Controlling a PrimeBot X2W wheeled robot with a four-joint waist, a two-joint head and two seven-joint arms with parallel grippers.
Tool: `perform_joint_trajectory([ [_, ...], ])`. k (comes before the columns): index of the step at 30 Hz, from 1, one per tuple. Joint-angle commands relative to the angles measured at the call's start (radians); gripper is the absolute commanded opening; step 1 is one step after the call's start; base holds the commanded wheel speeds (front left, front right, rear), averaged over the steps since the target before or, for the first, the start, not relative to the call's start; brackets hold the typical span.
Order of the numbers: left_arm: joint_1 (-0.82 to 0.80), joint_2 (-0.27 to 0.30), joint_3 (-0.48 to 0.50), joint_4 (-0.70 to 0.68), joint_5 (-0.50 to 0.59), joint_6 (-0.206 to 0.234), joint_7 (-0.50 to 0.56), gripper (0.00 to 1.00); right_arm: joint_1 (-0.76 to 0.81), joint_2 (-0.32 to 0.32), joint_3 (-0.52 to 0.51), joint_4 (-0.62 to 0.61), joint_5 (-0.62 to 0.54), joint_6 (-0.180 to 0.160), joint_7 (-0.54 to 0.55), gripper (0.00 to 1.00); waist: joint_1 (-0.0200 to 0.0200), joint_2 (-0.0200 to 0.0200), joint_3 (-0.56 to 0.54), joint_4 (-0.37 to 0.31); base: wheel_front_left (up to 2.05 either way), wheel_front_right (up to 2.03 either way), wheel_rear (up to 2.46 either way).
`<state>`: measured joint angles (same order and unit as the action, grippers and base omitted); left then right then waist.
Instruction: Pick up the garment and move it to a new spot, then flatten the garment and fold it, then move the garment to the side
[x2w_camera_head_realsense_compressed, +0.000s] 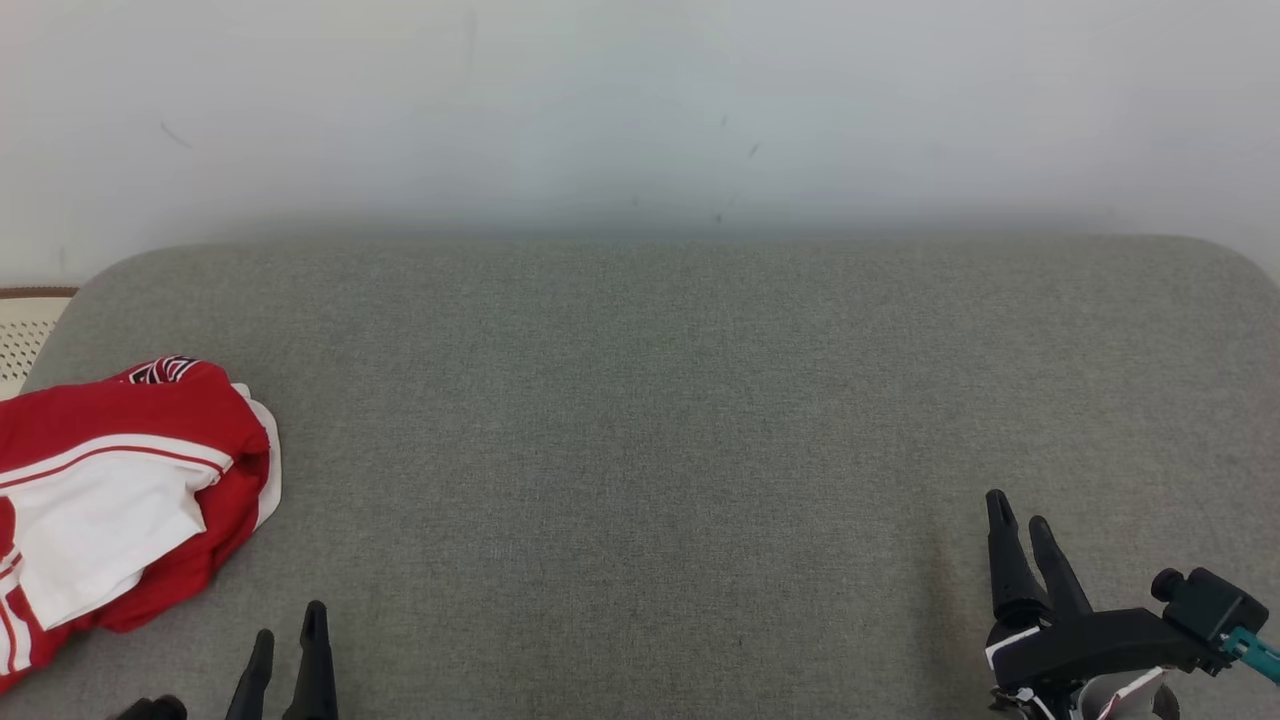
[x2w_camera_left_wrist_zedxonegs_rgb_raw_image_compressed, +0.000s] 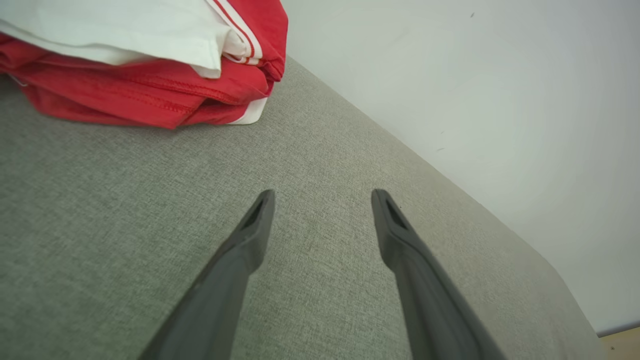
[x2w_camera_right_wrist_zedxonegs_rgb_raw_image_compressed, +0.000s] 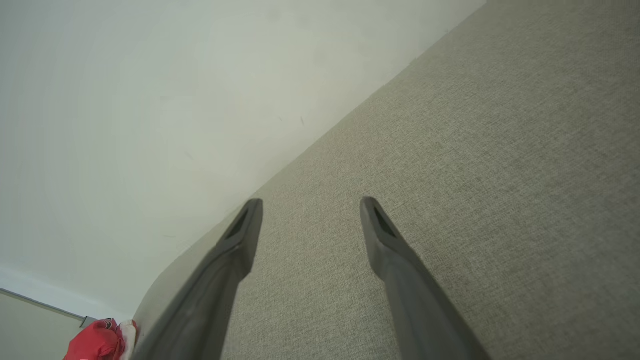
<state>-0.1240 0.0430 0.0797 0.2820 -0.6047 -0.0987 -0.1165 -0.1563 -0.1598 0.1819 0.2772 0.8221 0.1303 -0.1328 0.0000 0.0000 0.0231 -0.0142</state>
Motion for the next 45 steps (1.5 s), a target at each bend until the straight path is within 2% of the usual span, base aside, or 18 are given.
perform_joint_trajectory([
  [1,-0.015,0.006,-0.003,-0.004,0.033,0.004,-0.011,1.0,-0.024,-0.011,0.008,-0.007,-0.026,0.0,-0.008,1.0,0.0,0.0,0.0,0.0,0.0,0.0,0.0],
  [24,-0.017,0.008,-0.014,-0.037,0.283,0.053,-0.072,1.0,-0.039,-0.037,0.069,0.035,-0.264,0.001,-0.064,1.0,0.0,0.0,0.008,-0.008,0.0,0.0,0.0],
  [45,-0.013,0.009,-0.017,-0.037,0.45,0.07,-0.117,1.0,-0.028,-0.014,0.026,0.081,-0.507,0.001,-0.103,1.0,0.0,0.0,0.003,-0.018,0.0,0.0,0.0],
])
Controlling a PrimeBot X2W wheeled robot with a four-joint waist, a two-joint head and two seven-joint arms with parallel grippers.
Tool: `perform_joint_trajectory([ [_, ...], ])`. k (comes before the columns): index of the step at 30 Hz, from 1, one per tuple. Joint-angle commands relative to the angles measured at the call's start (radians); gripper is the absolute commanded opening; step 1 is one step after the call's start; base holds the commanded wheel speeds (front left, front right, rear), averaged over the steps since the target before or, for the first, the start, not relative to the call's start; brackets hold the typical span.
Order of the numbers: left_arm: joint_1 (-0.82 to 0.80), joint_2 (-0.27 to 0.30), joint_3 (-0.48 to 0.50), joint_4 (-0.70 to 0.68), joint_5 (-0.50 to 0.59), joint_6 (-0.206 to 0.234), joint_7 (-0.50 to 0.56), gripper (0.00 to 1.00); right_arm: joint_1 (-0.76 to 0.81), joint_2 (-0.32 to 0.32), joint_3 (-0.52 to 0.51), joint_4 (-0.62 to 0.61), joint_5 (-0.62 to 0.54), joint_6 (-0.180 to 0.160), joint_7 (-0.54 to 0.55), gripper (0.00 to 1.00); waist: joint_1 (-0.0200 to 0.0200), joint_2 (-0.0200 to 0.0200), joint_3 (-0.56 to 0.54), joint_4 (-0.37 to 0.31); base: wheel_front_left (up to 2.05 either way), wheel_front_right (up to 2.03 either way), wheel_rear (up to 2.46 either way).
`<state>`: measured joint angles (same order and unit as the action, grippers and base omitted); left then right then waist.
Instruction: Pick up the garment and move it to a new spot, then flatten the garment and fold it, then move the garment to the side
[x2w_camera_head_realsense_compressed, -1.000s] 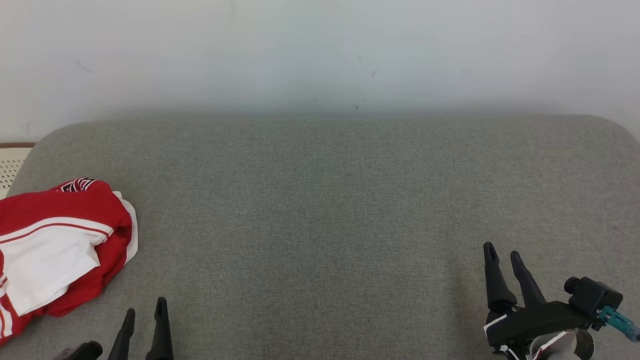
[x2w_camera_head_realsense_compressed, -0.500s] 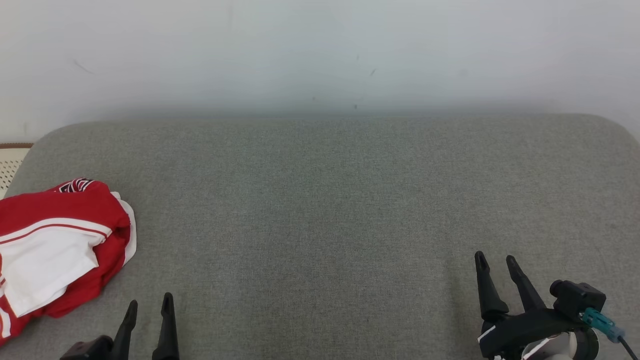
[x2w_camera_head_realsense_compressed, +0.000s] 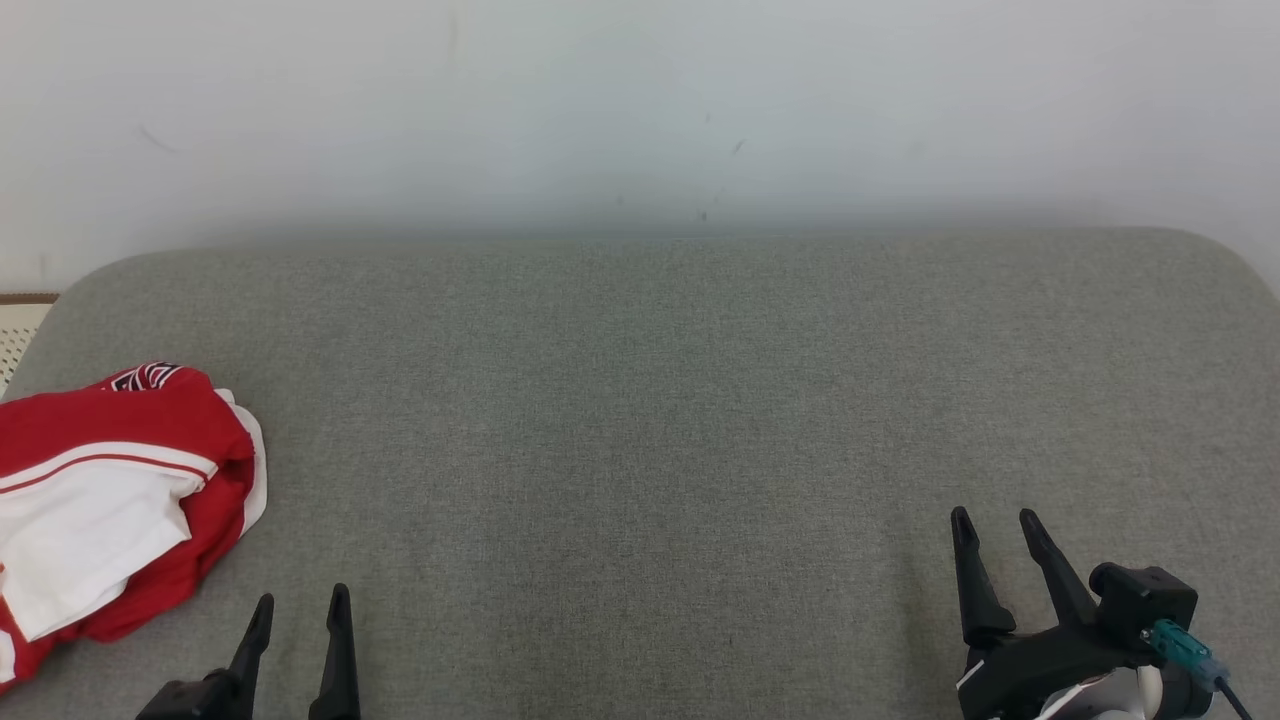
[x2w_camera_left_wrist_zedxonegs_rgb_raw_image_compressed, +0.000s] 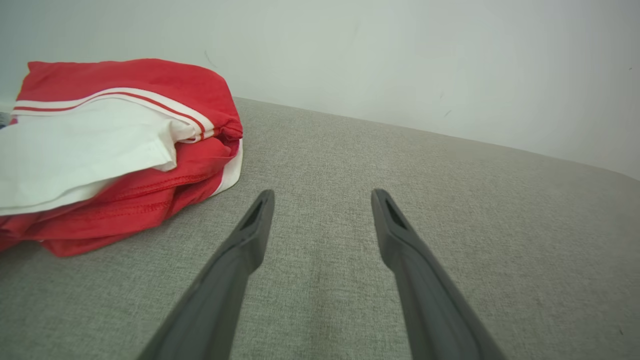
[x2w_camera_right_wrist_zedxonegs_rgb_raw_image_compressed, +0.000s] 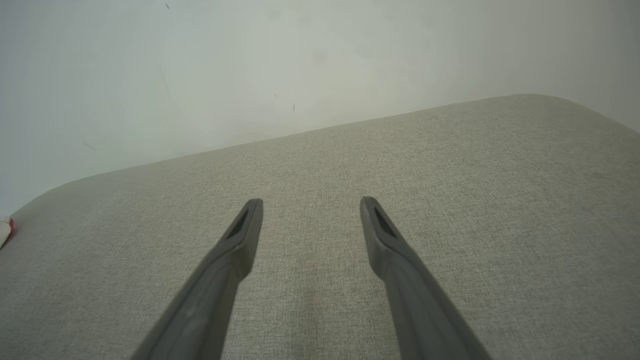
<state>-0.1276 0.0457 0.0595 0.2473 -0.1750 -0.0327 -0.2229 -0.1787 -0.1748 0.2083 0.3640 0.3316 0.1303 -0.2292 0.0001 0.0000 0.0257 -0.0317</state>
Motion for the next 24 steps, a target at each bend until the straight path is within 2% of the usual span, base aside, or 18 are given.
perform_joint_trajectory([
  [1,-0.01,0.007,0.004,-0.002,0.029,0.006,-0.012,1.0,-0.005,0.002,-0.003,-0.007,-0.029,0.001,-0.009,1.0,-0.0001,0.0,0.0,-0.001,0.0,0.0,0.0],
  [18,0.001,0.007,-0.001,0.019,0.146,0.026,-0.046,1.0,0.006,0.013,-0.018,-0.024,-0.18,0.001,-0.038,1.0,-0.0001,0.0,0.002,-0.005,0.0,0.0,0.0],
  [24,0.006,0.006,0.007,0.02,0.129,0.031,-0.044,1.0,0.022,0.026,-0.055,-0.034,-0.197,0.001,-0.037,1.0,-0.0001,0.0,0.0,-0.007,0.0,0.0,0.0],
])
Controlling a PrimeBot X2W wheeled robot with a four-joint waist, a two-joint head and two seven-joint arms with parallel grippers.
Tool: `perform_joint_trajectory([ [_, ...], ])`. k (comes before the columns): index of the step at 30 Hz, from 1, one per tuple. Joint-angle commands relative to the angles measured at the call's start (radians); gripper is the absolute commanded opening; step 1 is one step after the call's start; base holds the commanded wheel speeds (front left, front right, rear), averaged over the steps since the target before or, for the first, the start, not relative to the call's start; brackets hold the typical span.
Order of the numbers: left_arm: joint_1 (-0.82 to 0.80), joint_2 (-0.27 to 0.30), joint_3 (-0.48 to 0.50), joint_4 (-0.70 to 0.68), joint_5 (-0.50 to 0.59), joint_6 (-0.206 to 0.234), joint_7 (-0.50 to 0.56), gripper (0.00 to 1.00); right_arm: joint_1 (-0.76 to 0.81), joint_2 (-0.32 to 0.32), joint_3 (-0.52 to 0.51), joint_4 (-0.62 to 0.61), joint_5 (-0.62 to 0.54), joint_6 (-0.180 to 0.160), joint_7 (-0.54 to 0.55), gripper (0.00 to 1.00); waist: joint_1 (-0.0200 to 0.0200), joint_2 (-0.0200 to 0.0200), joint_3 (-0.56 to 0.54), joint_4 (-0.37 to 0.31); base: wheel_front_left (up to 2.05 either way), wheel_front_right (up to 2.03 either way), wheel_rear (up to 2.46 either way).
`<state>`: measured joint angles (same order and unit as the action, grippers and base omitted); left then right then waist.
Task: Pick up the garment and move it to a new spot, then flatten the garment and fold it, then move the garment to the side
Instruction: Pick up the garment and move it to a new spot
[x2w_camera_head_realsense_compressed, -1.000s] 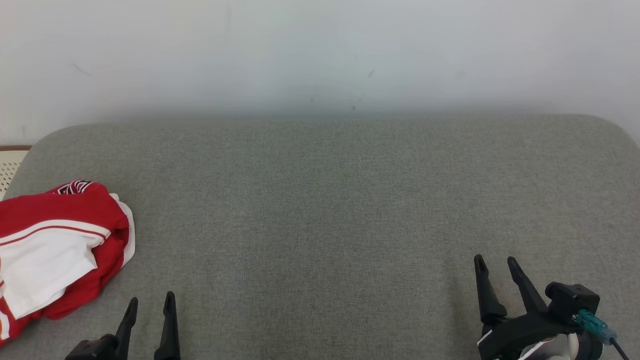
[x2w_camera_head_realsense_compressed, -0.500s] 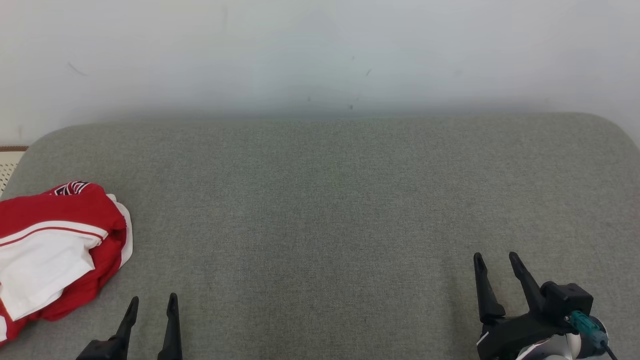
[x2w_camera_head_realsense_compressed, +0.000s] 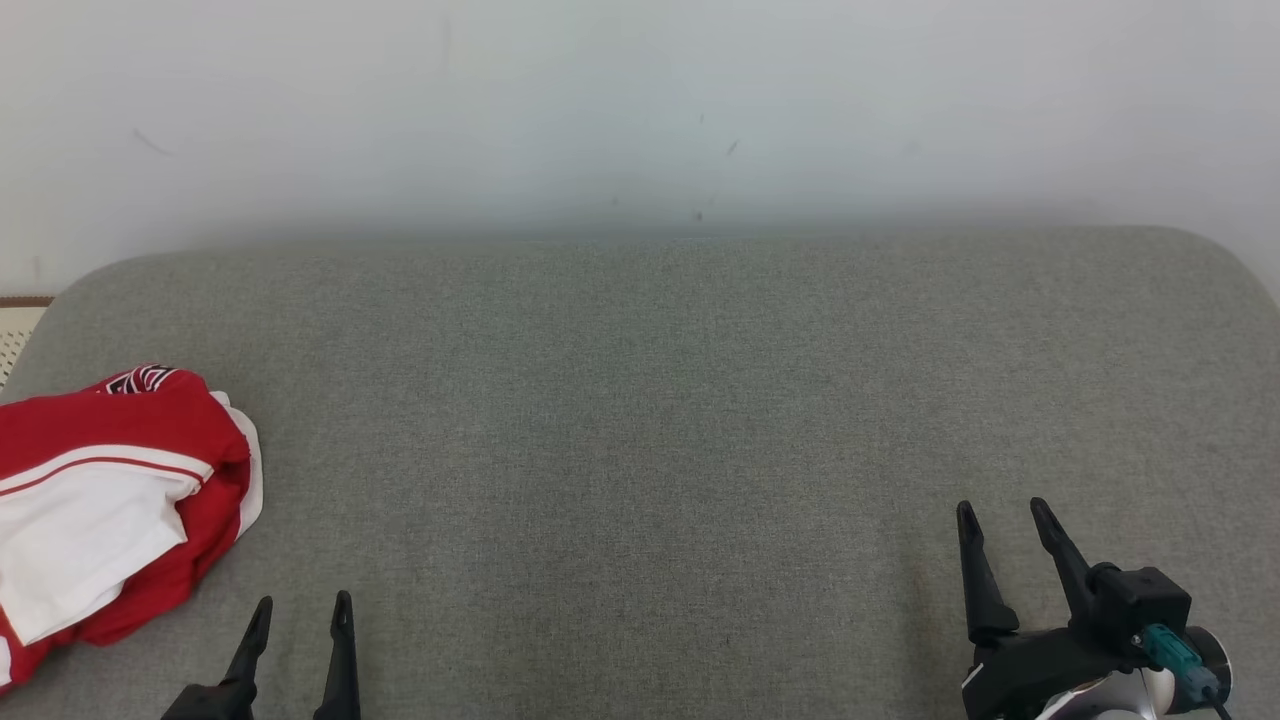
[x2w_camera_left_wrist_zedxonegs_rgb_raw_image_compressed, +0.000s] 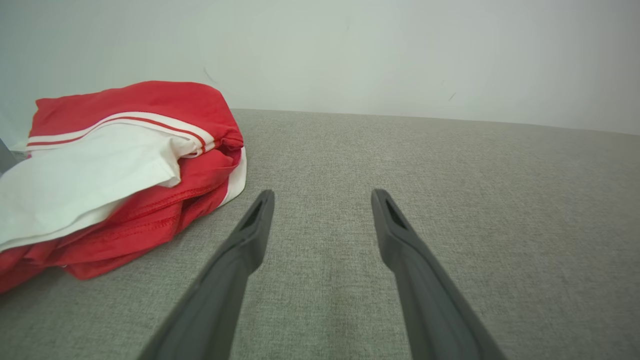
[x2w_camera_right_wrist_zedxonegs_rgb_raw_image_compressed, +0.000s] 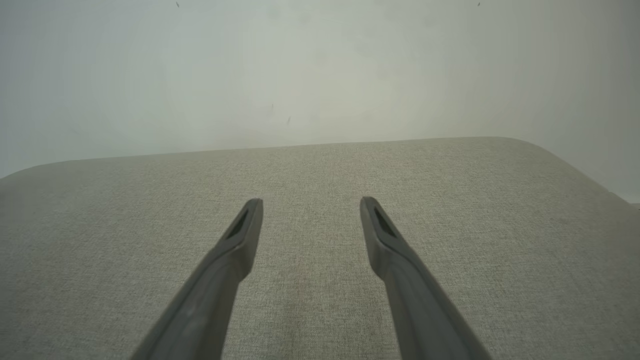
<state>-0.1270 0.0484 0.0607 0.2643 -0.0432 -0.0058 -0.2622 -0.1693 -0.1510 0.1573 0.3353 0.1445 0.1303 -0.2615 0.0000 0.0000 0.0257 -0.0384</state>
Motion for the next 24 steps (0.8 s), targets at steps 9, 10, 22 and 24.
perform_joint_trajectory([
  [9,0.006,0.003,0.008,0.006,-0.006,0.002,-0.004,1.0,0.011,0.013,-0.012,-0.005,-0.018,0.001,-0.005,1.0,0.0,0.0,0.002,0.002,0.0,0.0,0.0],
  [10,0.006,0.003,0.008,0.005,-0.007,0.004,-0.004,1.0,0.009,0.014,-0.009,-0.008,-0.018,0.001,-0.005,1.0,0.0,0.0,0.003,0.002,0.0,0.0,0.0],
  [22,0.008,0.003,0.026,0.006,-0.005,0.025,-0.003,1.0,-0.007,0.012,0.04,-0.013,-0.003,0.001,-0.005,1.0,0.0,0.0,0.011,0.123,0.0,0.0,0.0],
  [24,0.001,0.003,0.027,0.008,-0.013,0.02,-0.003,1.0,-0.012,0.013,0.048,-0.018,-0.011,0.001,-0.005,1.0,0.0,0.0,0.019,0.166,0.0,0.0,0.0],
])
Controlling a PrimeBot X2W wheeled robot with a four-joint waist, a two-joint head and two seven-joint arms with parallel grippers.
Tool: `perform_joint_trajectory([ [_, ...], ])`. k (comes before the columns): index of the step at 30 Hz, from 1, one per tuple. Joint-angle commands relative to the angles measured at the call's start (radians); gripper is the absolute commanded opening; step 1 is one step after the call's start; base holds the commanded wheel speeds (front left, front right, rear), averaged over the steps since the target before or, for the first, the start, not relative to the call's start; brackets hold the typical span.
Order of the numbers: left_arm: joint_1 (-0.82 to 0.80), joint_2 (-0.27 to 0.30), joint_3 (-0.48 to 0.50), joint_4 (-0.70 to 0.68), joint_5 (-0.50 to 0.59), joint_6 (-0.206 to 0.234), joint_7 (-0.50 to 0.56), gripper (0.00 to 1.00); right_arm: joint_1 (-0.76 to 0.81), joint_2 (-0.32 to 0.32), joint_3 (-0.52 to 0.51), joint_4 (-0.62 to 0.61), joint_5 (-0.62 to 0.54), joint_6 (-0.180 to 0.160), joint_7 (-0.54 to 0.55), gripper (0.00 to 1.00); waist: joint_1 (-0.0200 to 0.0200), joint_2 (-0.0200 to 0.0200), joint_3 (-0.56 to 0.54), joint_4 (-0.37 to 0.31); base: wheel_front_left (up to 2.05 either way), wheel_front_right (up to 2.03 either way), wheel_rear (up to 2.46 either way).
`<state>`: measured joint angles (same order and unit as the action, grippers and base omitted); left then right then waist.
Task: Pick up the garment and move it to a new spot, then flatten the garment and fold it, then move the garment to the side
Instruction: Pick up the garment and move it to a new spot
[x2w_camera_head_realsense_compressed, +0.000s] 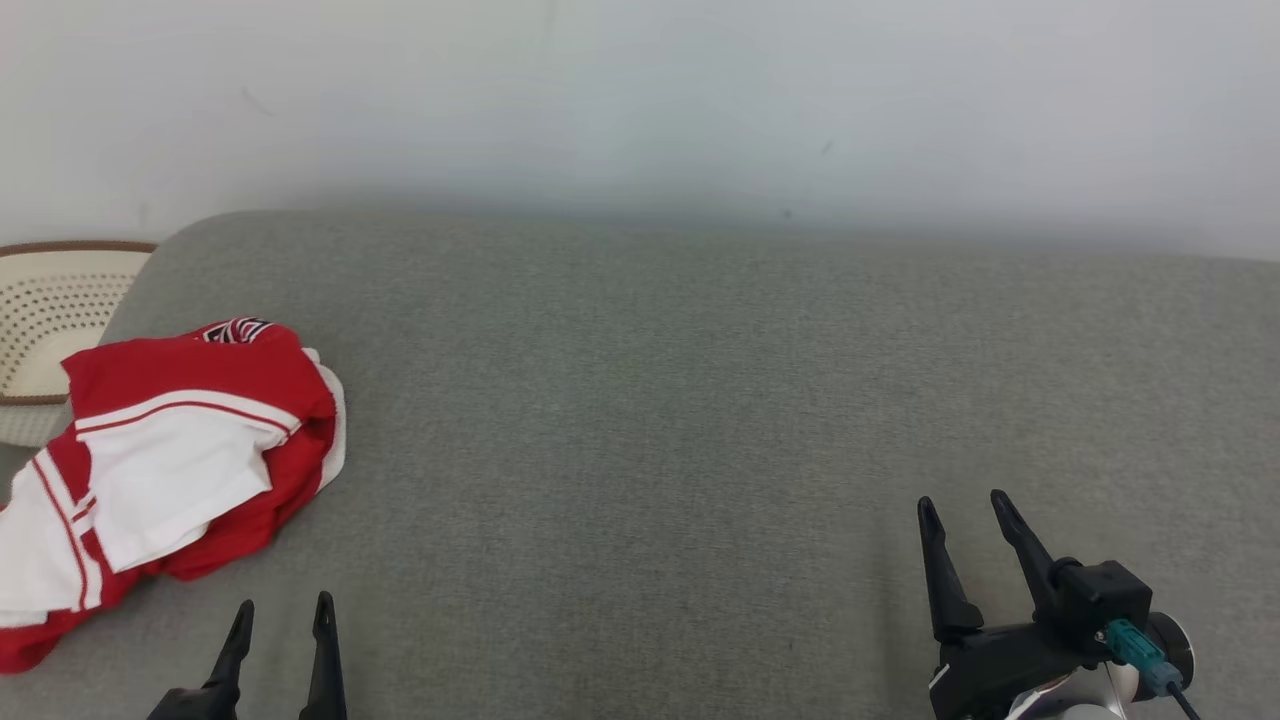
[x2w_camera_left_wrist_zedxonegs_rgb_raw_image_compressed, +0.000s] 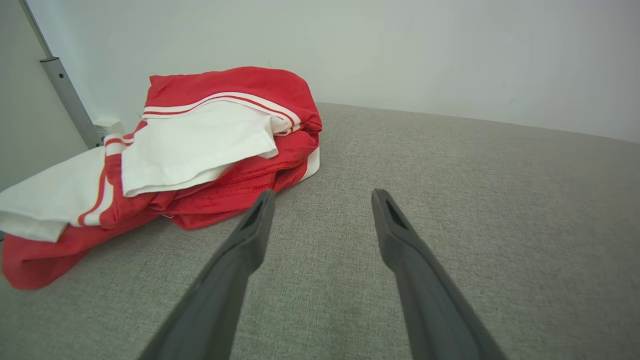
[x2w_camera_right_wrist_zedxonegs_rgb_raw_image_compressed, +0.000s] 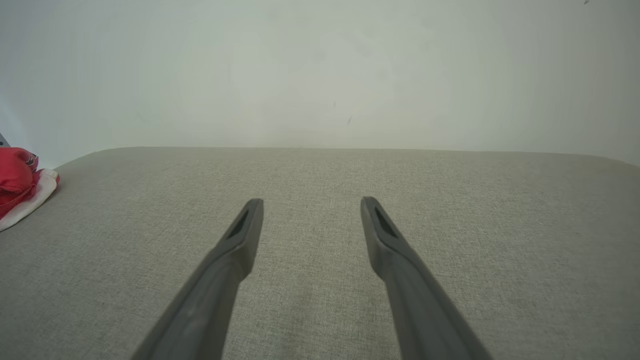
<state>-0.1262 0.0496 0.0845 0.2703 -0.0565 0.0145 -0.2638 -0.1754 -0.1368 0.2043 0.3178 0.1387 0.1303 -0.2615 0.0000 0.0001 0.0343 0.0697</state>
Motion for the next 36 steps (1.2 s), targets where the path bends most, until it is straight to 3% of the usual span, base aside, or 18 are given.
perform_joint_trajectory([
  [1,-0.006,0.002,0.001,0.003,0.001,-0.001,-0.002,1.0,-0.009,-0.002,0.008,-0.002,-0.009,0.001,-0.005,1.0,0.0,-0.0001,0.014,0.081,0.0,0.0,0.0],
  [9,-0.001,0.002,0.014,0.013,0.002,0.007,-0.002,1.0,-0.028,0.004,0.039,0.001,-0.003,0.001,-0.005,1.0,0.0,-0.0001,0.041,0.265,0.0,0.0,0.0],
  [17,0.004,0.001,0.033,0.013,-0.007,0.004,-0.002,1.0,-0.055,0.001,0.084,0.003,0.004,0.001,-0.003,1.0,0.0,-0.0001,0.066,0.353,0.0,0.0,0.0],
  [24,-0.031,0.002,0.043,0.018,-0.021,-0.009,-0.002,1.0,-0.062,-0.01,0.1,0.004,0.015,0.001,-0.003,1.0,0.0,-0.0001,0.087,0.341,0.0,0.0,0.0],
  [36,-0.29,0.067,0.088,0.148,-0.048,-0.121,-0.002,1.0,-0.106,-0.085,0.099,-0.037,0.015,0.001,-0.003,1.0,0.0,-0.0001,0.218,0.239,0.0,0.0,0.0],
])
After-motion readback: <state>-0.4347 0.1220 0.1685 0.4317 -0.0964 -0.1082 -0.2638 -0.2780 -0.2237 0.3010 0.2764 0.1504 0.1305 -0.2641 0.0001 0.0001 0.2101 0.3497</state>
